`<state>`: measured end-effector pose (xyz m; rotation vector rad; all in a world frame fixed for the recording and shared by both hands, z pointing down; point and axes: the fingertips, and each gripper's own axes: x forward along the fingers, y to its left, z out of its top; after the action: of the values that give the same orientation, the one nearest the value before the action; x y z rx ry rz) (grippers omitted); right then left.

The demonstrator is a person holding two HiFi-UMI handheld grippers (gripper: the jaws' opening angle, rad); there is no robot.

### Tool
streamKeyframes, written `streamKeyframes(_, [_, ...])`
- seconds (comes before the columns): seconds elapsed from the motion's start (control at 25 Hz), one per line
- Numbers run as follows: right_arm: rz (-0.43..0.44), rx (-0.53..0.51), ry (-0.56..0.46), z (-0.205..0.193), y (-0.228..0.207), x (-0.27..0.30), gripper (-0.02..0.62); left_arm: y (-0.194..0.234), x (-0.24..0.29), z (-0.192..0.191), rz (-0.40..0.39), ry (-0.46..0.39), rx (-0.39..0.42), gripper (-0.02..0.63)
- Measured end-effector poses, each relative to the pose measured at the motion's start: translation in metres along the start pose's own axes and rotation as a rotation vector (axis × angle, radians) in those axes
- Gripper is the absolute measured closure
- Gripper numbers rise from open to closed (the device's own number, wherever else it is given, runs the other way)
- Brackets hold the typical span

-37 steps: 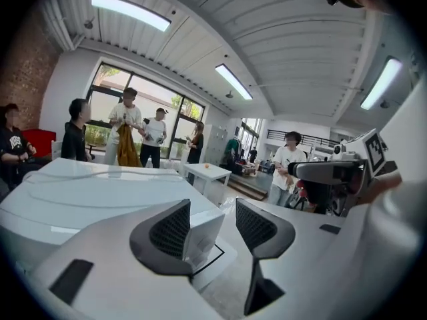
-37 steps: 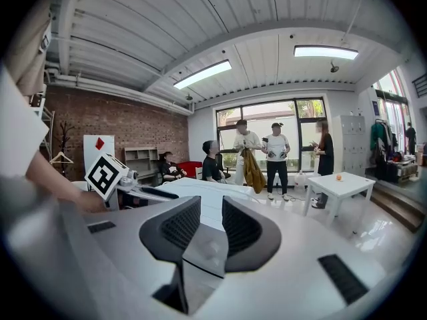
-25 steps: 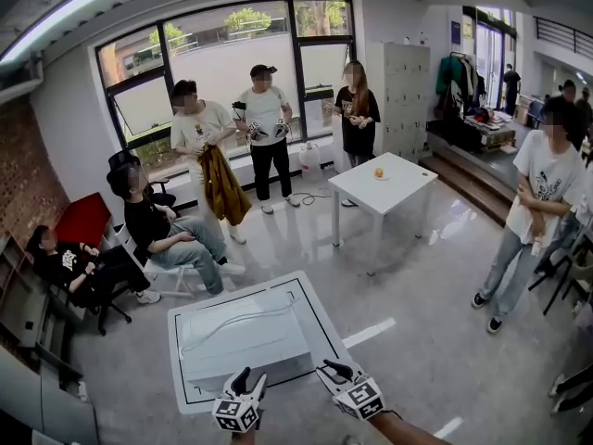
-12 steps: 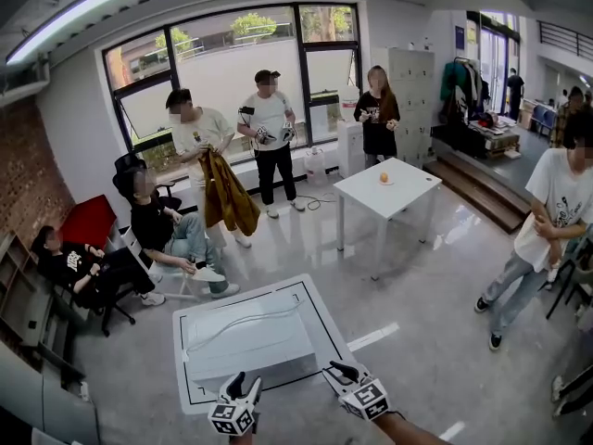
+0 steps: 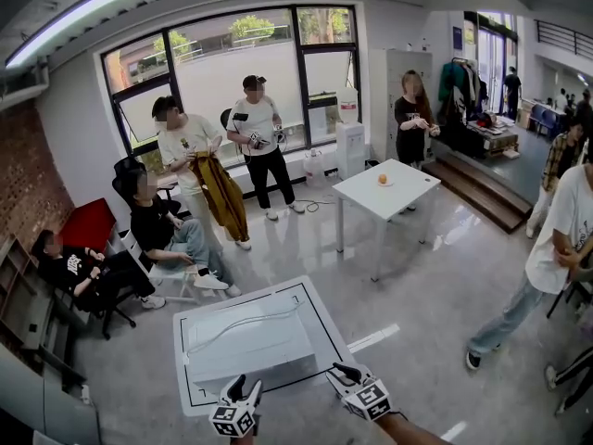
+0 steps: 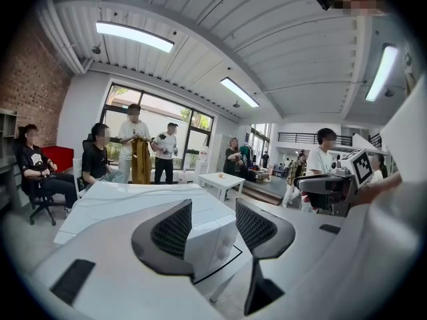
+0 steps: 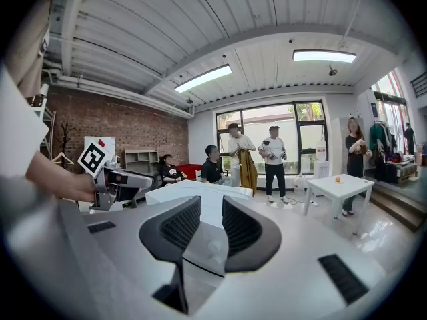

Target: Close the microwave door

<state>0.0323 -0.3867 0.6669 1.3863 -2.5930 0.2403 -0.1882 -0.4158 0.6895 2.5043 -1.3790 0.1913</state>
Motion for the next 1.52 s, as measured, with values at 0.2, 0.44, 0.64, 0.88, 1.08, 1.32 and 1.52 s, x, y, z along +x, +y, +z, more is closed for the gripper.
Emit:
streamKeyframes(0.2, [0.000,0.000,0.002,-0.002,0.001,-0.001,0.491,-0.003,0.000,-0.003,-0.007,0.003,-0.005,0.394])
streamKeyframes(0.44, [0.004,0.000,0.002,-0.002,-0.001,-0.001,0.491,-0.010,0.005,-0.004,-0.015,0.010,-0.002,0.396])
streamKeyframes(0.64, [0.005,0.000,0.006,-0.005,-0.005,-0.004,0.491,-0.017,0.007,-0.009,-0.021,0.018,-0.004,0.394])
streamKeyframes(0.88, [0.002,-0.002,0.010,-0.007,-0.005,-0.008,0.491,-0.020,0.007,-0.012,-0.027,0.023,-0.001,0.394])
streamKeyframes(1.08, [0.001,-0.008,0.007,-0.002,-0.006,-0.007,0.491,-0.023,0.010,-0.007,-0.035,0.015,0.005,0.394])
streamKeyframes(1.32, [-0.011,-0.083,0.031,-0.007,0.001,-0.008,0.532,-0.024,0.005,-0.010,-0.037,0.017,0.003,0.396])
streamKeyframes(1.52, [-0.001,-0.102,0.028,-0.004,0.005,-0.007,0.546,-0.026,0.004,-0.010,-0.035,0.019,-0.006,0.396])
